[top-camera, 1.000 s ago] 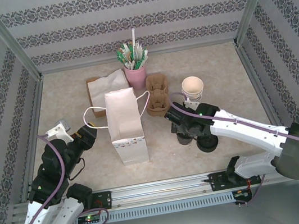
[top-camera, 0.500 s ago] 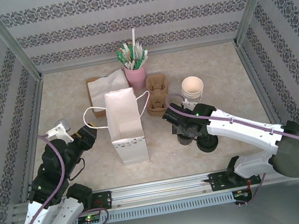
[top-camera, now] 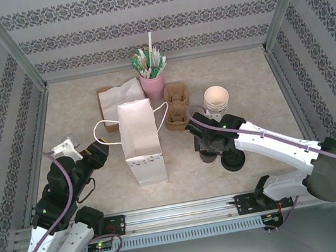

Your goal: Pack the takeout coffee

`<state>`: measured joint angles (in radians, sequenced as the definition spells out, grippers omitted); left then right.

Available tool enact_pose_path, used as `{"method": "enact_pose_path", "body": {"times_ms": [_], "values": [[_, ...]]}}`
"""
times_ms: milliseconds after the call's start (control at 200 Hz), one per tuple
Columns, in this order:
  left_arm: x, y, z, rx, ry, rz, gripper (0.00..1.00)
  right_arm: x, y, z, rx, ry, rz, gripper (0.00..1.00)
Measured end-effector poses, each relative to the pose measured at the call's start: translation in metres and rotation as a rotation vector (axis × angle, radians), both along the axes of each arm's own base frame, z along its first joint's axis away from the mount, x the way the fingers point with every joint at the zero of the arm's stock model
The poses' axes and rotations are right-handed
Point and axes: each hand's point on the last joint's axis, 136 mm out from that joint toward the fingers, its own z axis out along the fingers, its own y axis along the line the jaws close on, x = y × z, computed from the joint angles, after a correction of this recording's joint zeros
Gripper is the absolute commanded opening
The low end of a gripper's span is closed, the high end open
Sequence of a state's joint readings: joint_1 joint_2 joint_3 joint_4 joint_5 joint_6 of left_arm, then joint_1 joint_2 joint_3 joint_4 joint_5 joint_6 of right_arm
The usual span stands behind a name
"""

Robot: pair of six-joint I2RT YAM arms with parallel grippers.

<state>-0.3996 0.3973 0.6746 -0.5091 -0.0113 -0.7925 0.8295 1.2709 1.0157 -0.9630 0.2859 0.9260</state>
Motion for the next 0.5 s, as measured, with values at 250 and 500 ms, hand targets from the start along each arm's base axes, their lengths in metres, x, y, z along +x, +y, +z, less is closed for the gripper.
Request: {"method": "enact_pose_path", "body": {"times_ms": [250, 500], "values": [[0.0000, 0.0000, -0.0001, 0.000, 0.000, 0.000, 0.54, 0.0004, -0.0033, -0.0049, 0.040, 0.022, 0.026, 0.68], [0.0000, 0.0001, -0.0001, 0.000, 0.000, 0.000, 0.54, 0.0009, -0.0041, -0.0083, 0.049, 0.043, 0.051, 0.66]]}}
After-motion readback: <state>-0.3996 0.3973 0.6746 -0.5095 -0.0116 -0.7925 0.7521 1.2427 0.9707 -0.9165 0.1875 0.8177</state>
